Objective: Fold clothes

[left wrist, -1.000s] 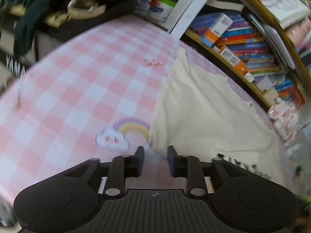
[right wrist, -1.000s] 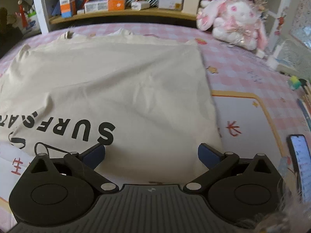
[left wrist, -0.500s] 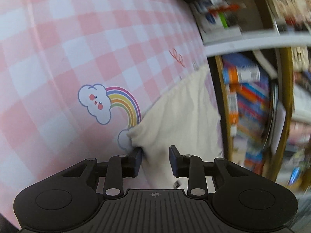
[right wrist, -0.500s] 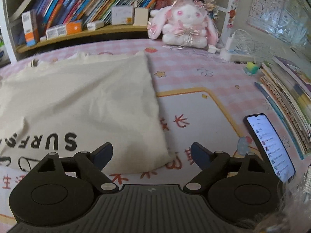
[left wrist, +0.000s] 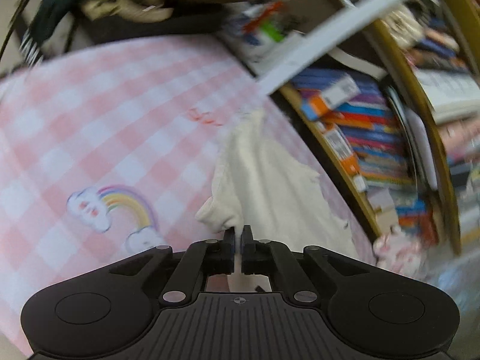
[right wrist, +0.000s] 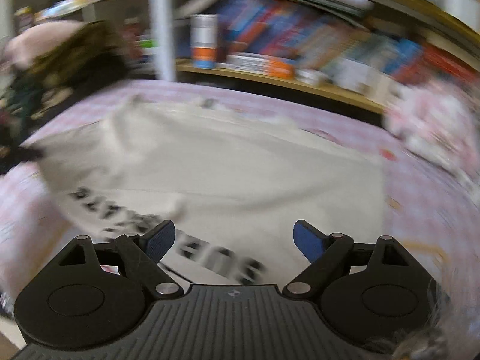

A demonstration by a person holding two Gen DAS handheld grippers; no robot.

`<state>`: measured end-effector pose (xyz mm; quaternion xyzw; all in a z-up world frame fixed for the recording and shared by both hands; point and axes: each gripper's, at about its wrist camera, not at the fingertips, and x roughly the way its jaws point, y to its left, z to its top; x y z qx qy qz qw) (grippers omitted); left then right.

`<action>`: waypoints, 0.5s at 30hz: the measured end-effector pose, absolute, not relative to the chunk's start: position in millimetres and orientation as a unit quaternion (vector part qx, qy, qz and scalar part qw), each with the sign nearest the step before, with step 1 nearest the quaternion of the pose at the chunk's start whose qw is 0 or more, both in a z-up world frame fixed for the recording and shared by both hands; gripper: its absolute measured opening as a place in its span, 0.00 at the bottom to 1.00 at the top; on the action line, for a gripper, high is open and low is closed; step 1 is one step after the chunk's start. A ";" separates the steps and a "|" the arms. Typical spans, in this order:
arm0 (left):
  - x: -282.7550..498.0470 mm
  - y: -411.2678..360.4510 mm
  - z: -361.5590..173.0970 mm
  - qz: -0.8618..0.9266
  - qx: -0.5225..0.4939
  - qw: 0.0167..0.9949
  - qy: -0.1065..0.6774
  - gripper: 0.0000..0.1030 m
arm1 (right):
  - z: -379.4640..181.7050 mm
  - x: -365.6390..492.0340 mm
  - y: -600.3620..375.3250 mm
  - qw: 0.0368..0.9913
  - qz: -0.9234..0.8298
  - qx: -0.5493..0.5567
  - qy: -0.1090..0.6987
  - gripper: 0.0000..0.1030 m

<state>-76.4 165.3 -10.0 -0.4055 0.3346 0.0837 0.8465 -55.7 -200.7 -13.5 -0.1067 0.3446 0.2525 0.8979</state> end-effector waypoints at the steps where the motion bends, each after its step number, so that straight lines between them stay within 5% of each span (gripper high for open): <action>1: -74.0 161.2 -5.1 0.078 -0.393 0.852 0.336 0.01 | -12.5 -53.9 -192.9 0.892 0.276 -0.115 0.339 0.84; 10: -60.1 144.8 9.0 0.001 -0.342 0.872 0.350 0.01 | 3.2 -48.6 -115.5 0.845 0.422 -0.165 0.283 0.84; 15: -56.0 151.0 9.8 -0.043 -0.328 0.870 0.364 0.01 | 7.4 -55.2 -75.2 0.839 0.433 -0.198 0.264 0.73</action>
